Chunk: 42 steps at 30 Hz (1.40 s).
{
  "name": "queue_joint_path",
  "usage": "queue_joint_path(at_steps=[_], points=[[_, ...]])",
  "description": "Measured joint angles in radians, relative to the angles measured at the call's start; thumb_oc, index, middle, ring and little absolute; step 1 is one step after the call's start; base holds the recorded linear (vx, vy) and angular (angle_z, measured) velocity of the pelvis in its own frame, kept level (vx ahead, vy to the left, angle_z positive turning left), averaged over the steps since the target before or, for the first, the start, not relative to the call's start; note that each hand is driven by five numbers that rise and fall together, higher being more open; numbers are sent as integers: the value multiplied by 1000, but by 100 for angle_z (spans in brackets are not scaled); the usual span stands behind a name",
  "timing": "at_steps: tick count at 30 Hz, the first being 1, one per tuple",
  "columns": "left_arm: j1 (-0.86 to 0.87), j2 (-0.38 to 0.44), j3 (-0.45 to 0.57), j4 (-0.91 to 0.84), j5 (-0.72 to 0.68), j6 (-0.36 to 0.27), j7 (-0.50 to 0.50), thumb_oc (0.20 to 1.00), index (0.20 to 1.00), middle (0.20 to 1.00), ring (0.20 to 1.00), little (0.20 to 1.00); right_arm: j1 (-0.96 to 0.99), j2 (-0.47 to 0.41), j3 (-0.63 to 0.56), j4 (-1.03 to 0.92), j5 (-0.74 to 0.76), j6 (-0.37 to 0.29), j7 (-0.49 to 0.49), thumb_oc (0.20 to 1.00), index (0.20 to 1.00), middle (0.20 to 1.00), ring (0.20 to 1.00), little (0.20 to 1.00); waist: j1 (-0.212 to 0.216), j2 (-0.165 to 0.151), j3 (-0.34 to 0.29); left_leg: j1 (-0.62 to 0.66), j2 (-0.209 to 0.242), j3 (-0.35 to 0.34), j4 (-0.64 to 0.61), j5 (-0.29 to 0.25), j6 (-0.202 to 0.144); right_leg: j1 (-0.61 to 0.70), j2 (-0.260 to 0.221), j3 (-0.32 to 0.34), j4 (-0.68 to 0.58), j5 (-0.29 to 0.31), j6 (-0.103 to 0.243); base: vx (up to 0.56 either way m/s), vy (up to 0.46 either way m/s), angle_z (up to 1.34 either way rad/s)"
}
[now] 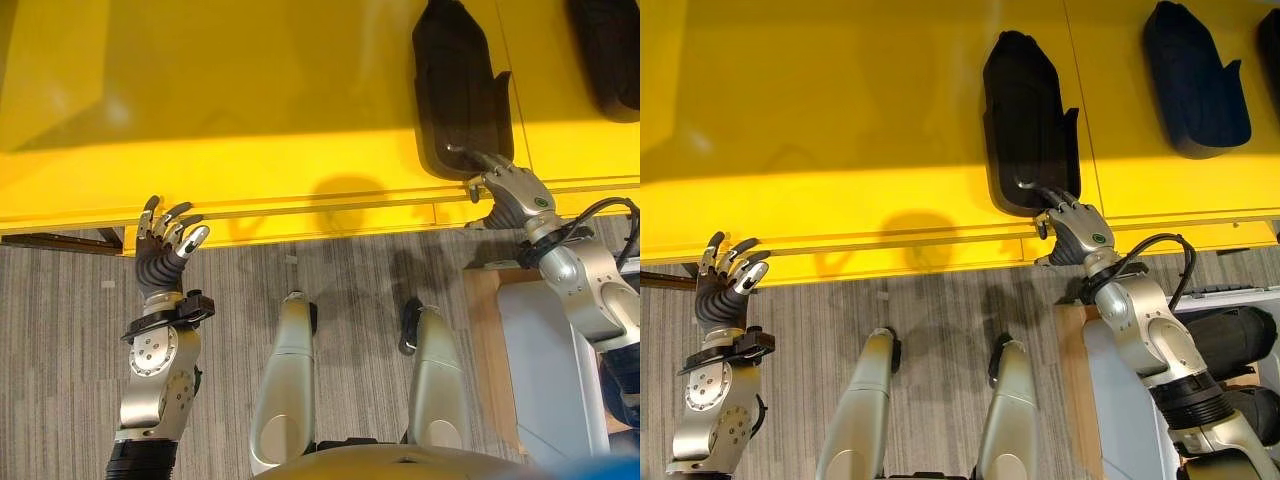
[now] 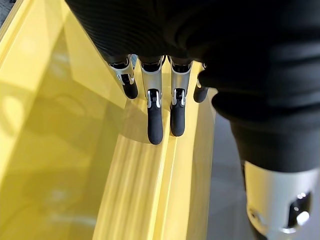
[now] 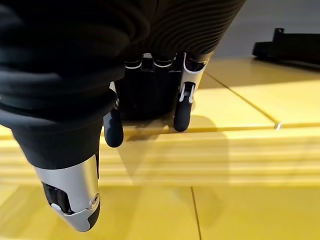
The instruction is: Move parts from the plastic box to the shelf.
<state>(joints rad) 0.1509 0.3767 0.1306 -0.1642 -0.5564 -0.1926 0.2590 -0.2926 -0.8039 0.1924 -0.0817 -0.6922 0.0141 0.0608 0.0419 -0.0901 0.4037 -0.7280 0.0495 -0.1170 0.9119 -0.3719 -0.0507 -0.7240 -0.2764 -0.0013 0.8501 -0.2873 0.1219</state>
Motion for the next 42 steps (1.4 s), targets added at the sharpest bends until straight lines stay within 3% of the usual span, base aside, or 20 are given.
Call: queue_joint_path(at_steps=[6, 11, 14, 24, 34, 42], points=[[1, 0, 9, 0, 0, 2, -11, 1000, 1000, 1000, 1000, 1000, 9, 0, -24, -19, 2, -1, 16, 1000, 1000, 1000, 1000, 1000, 0, 1, 1, -1, 1, 0, 0, 0, 0, -2, 1, 0, 1, 0, 0, -29, 2, 0], [12, 1, 25, -18, 0, 3, -13, 1000, 1000, 1000, 1000, 1000, 98, 15, -189, -216, 33, -14, 4, 1000, 1000, 1000, 1000, 1000, -6, 7, 15, -9, -2, 0, 4, 6, -9, -10, 2, 2, 4, 7, 2, 36, -5, -1], [35, -2, 39, -33, 0, 0, -13, 1000, 1000, 1000, 1000, 1000, 136, 15, -312, -303, 51, -40, -51, 1000, 1000, 1000, 1000, 1000, -15, 6, 16, -10, 1, 0, 6, -4, -3, -10, 7, 3, 3, -1, 0, 1, 7, -3], [67, -11, 57, -60, 0, -12, -13, 1000, 1000, 1000, 1000, 1000, 182, -3, -468, -405, 50, -66, -153, 1000, 1000, 1000, 1000, 1000, -34, 5, 15, -24, 3, 1, 18, -5, -1, -19, 10, 5, -2, 3, 1, 0, 0, 0], [77, -16, 56, -65, -1, -14, -11, 1000, 1000, 1000, 1000, 1000, 321, 5, -440, -432, 139, -108, -124, 1000, 1000, 1000, 1000, 1000, -36, 5, 15, -24, 3, 4, 16, -6, 1, -20, 11, 8, -4, 3, 1, 0, 0, 0], [73, -14, 48, -65, -1, -11, -12, 1000, 1000, 1000, 1000, 1000, 326, 36, -257, -387, 259, -106, -16, 1000, 1000, 1000, 1000, 1000, -36, 4, 15, -23, 4, 4, 16, -6, 1, -17, 11, 8, -4, 5, 5, 0, 0, 0]])
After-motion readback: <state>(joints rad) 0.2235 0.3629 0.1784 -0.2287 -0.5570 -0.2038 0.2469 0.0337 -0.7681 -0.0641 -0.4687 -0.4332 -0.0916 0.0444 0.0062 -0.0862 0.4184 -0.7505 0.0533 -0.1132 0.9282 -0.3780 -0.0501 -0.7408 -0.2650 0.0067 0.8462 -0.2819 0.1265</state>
